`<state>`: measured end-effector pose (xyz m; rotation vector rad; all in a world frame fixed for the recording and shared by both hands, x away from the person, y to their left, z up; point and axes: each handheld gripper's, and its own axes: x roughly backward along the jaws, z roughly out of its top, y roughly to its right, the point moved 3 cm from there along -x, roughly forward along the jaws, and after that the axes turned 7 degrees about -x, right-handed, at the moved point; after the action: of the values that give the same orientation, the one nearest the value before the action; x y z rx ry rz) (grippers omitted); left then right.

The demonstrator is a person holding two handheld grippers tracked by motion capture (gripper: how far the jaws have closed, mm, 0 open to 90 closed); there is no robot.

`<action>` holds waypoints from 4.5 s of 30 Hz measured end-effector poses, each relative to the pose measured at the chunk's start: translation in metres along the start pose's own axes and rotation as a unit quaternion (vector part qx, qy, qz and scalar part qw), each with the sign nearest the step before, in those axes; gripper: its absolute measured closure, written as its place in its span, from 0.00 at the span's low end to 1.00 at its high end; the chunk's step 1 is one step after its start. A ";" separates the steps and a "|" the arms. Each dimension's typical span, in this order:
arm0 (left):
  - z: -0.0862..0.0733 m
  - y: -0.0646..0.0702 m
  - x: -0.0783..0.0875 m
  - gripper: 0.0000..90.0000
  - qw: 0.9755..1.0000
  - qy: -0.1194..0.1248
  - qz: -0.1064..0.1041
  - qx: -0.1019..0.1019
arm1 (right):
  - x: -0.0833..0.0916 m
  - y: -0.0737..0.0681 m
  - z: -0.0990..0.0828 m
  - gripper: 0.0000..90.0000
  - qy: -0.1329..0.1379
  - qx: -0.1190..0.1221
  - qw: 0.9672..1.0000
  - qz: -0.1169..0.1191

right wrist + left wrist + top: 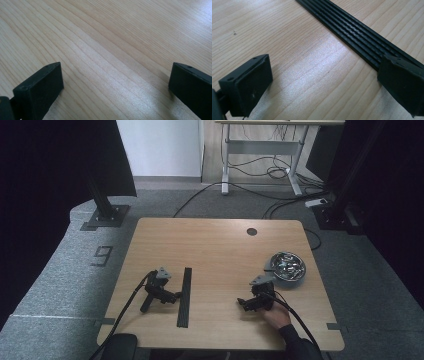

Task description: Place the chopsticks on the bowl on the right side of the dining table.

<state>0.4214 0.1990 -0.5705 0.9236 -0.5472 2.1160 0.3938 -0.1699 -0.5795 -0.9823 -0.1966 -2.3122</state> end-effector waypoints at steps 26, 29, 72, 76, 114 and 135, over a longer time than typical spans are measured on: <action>0.000 0.000 0.000 0.00 1.000 0.000 0.000 0.000 | 0.003 -0.004 0.006 0.00 -0.005 0.010 1.000 -0.004; 0.000 0.000 0.000 0.00 1.000 0.000 0.000 0.000 | 0.006 -0.007 0.010 0.00 -0.004 0.008 1.000 0.004; 0.000 0.000 0.000 0.00 1.000 0.001 0.000 0.001 | -0.050 -0.084 0.095 0.00 -0.040 0.064 0.996 0.039; 0.000 0.000 0.000 0.00 1.000 0.001 0.000 0.001 | -0.058 -0.092 0.101 0.00 -0.038 0.062 0.996 0.047; 0.000 0.000 0.000 0.00 1.000 0.000 0.000 -0.001 | -0.106 -0.129 0.105 0.00 -0.067 0.075 0.994 0.047; 0.000 0.000 0.000 0.00 1.000 -0.001 0.000 0.000 | -0.099 -0.102 0.097 0.00 -0.081 0.057 0.994 0.039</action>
<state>0.4215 0.1993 -0.5705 0.9243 -0.5487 2.1149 0.4455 -0.0060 -0.5685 -1.0998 -0.3468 -2.1265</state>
